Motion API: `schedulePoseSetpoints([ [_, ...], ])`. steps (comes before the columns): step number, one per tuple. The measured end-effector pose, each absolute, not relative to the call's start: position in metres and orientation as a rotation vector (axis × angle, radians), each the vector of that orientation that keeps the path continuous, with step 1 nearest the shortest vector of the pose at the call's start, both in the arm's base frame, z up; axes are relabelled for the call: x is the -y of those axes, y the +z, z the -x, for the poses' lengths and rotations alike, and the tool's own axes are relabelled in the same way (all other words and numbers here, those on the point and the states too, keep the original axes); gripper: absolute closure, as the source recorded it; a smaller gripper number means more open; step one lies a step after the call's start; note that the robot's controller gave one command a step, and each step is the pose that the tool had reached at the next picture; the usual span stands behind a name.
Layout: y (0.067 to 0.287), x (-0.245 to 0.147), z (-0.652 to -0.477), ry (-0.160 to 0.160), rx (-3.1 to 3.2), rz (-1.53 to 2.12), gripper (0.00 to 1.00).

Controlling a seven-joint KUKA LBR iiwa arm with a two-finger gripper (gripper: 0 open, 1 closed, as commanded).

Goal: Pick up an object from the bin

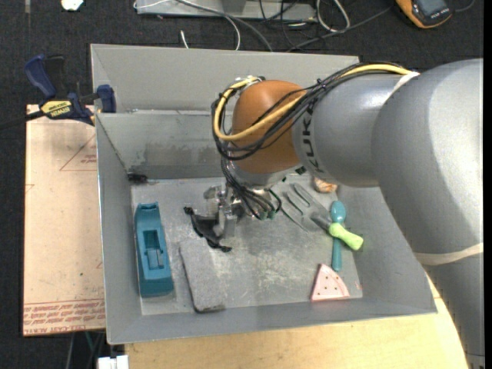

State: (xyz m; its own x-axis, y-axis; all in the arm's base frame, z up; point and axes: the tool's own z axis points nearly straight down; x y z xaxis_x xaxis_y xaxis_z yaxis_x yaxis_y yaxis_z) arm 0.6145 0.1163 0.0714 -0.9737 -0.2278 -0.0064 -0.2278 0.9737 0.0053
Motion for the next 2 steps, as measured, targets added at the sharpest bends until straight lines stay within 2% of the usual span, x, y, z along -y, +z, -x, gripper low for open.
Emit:
schedulePoseSetpoints([
  [1,0.078,-0.116,-0.614,0.010,-3.115,0.358,1.00],
  [2,0.106,-0.116,-0.613,0.010,-3.119,0.358,1.00],
])
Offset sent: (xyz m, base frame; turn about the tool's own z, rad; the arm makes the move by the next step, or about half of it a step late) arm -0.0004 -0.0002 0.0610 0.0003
